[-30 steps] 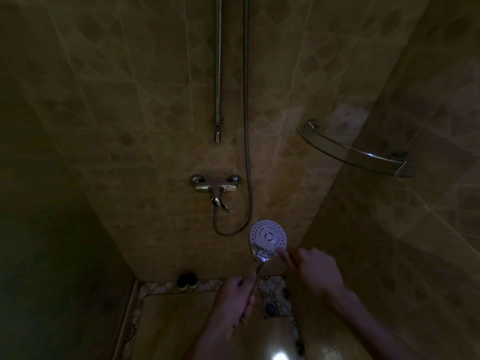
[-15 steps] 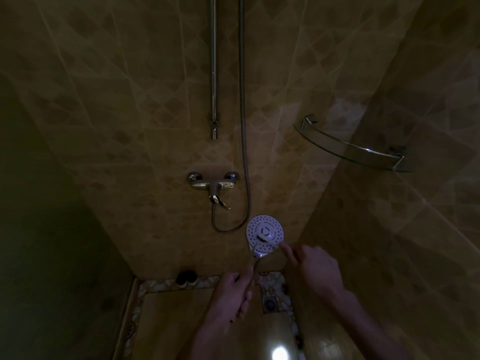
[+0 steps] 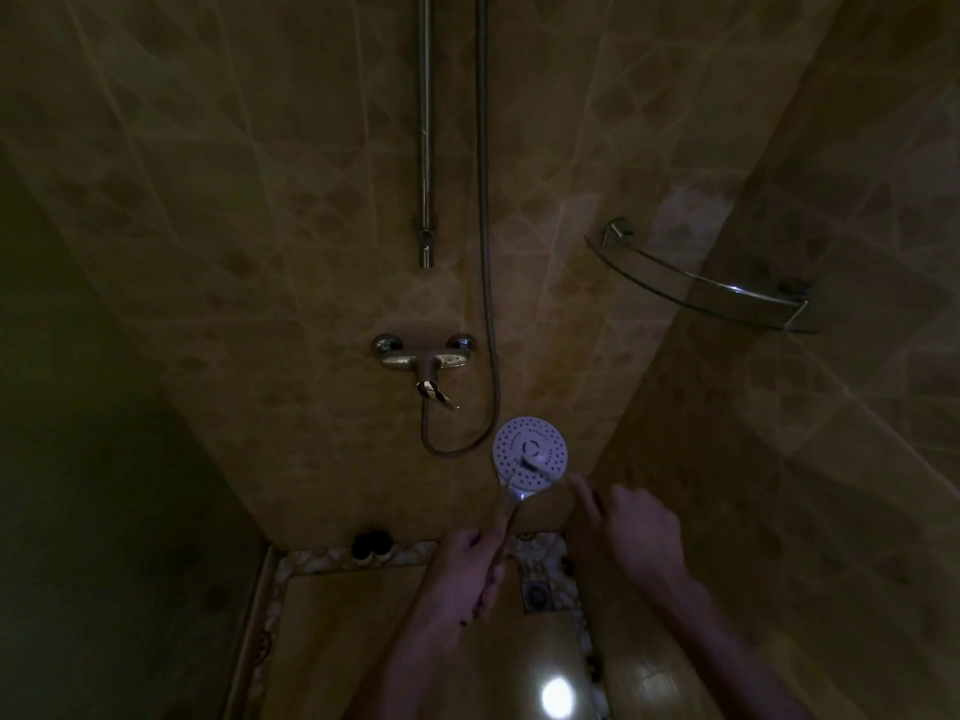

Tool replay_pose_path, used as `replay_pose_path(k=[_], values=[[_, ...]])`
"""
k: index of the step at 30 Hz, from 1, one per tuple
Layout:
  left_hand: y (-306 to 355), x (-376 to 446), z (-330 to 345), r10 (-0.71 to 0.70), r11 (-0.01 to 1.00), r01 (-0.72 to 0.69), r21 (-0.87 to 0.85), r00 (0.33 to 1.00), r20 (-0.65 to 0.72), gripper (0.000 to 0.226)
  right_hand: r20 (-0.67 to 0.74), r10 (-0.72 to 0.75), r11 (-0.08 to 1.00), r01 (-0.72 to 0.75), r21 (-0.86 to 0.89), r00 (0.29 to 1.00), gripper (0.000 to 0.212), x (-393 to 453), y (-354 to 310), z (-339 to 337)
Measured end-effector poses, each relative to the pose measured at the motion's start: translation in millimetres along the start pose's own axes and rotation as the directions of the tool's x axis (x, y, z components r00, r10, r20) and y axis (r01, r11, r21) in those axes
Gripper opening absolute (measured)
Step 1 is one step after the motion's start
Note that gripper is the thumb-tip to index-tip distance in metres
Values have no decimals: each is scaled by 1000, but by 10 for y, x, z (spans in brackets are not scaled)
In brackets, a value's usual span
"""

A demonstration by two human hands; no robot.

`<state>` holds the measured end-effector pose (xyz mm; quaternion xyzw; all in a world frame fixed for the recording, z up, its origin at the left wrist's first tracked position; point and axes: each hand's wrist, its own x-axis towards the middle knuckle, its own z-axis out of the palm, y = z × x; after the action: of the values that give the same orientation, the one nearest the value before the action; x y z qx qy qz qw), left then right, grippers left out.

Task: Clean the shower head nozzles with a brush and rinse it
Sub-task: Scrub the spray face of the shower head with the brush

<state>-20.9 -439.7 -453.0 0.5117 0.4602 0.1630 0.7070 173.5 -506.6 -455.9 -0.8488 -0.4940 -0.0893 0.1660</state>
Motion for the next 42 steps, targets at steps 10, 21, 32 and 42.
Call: replay_pose_path(k=[10, 21, 32, 42], values=[[60, -22, -10, 28, 1000, -28, -7, 1000, 2, 43, 61, -41, 998, 38, 51, 997, 57, -112, -109, -12], [86, -74, 50, 16, 1000, -16, 22, 1000, 25, 40, 83, 127, 986, -135, 99, 988, 58, 41, 39, -127], [67, -133, 97, 9, 1000, -9, -21, 999, 33, 36, 77, 79, 993, -86, 85, 994, 53, 253, 60, -321], [28, -127, 103, 20, 1000, -20, -6, 999, 35, 36, 97, 46, 997, -51, 50, 994, 55, 213, -8, -322]])
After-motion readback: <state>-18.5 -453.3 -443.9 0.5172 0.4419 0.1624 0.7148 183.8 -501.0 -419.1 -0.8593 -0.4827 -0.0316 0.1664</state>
